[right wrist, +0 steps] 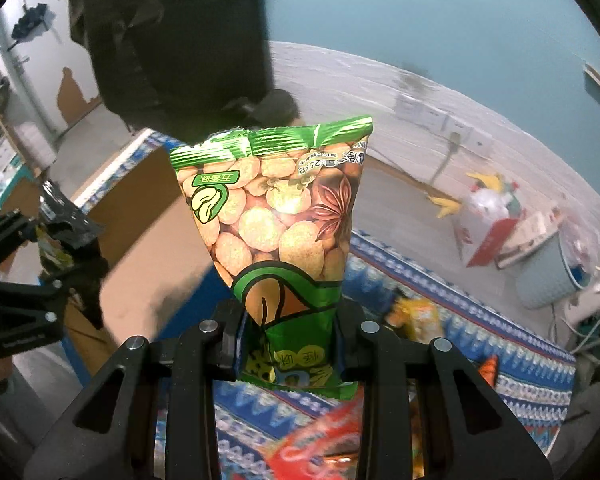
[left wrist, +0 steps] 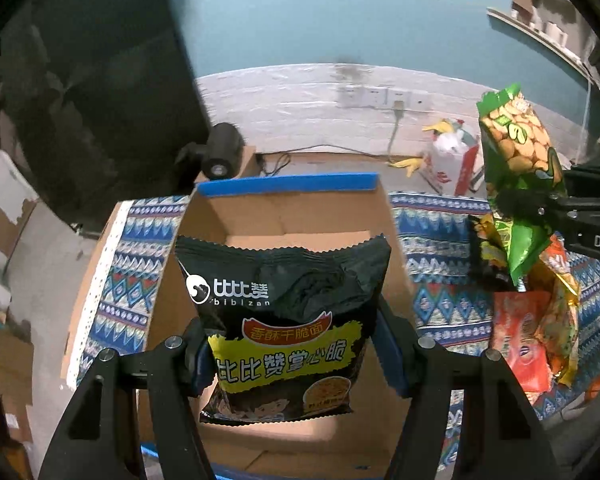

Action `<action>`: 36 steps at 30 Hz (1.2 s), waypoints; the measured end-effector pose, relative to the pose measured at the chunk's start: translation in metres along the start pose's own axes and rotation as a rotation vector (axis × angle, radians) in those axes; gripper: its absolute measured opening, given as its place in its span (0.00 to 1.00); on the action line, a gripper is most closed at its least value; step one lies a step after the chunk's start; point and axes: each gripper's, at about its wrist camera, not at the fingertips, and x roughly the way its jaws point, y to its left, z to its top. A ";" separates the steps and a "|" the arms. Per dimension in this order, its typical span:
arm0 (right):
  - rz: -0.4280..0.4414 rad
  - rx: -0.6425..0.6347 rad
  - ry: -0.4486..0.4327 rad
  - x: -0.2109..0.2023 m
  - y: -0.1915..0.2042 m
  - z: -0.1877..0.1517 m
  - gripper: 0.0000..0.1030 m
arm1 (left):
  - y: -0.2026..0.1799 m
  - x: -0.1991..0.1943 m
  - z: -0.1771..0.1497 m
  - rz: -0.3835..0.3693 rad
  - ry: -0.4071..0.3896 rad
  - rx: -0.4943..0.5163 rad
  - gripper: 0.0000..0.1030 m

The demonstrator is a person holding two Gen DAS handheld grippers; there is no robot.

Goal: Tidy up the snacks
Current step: 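Carry the black bag into the box and open the left tool, then lower the green peanut bag into the box and open the right tool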

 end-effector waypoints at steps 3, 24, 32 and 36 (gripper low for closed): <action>0.027 -0.020 0.003 0.007 0.017 0.009 0.28 | 0.011 0.003 -0.004 0.012 0.010 -0.017 0.65; 0.137 -0.094 0.087 0.060 0.107 0.034 0.29 | 0.070 0.021 -0.023 0.112 0.103 -0.121 0.78; 0.163 -0.104 0.128 0.078 0.119 0.034 0.29 | 0.077 0.014 -0.021 0.119 0.095 -0.130 0.78; 0.173 -0.108 0.145 0.084 0.121 0.034 0.30 | 0.079 0.008 -0.020 0.114 0.082 -0.140 0.78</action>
